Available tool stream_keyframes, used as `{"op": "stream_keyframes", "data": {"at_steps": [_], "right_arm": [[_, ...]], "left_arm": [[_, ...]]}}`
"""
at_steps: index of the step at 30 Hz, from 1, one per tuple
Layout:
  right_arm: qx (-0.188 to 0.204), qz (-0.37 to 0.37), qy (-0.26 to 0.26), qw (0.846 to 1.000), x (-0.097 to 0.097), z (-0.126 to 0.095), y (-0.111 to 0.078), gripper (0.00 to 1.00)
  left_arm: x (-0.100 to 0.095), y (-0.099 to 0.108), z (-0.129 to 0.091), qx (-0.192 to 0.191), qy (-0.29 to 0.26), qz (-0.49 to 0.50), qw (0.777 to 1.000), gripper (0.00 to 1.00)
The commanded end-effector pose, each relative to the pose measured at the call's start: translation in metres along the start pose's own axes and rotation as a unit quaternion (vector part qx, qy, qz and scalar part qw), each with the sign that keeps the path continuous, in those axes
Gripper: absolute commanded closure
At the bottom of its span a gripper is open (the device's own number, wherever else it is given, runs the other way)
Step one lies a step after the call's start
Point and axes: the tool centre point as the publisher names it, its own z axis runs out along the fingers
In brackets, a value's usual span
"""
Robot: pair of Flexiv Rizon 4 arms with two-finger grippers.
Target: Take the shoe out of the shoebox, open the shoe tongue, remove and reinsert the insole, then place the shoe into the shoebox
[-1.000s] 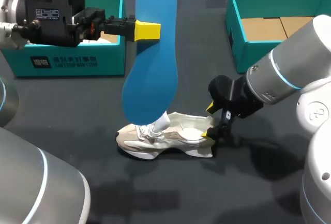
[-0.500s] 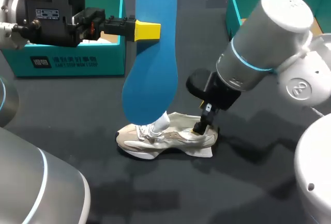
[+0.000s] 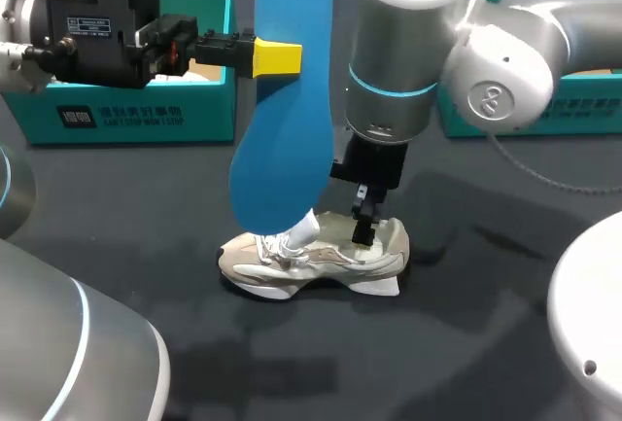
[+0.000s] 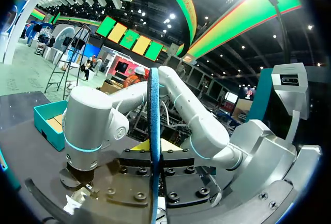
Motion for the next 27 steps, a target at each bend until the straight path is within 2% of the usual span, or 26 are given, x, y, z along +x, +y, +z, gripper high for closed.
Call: {"op": "stream_keyframes", "data": {"at_steps": [1,27], "right_arm": [[0.096,-0.004,-0.006,0.995,0.001,0.005,0.007,0.00],[0.069,-0.030,-0.036,0.997,-0.015,0.000,0.009,0.00]], "left_arm": [[-0.001,0.001,0.001,-0.001,0.000,0.000,1.000,1.00],[-0.001,0.001,0.001,-0.001,0.000,0.000,1.000,1.00]]}}
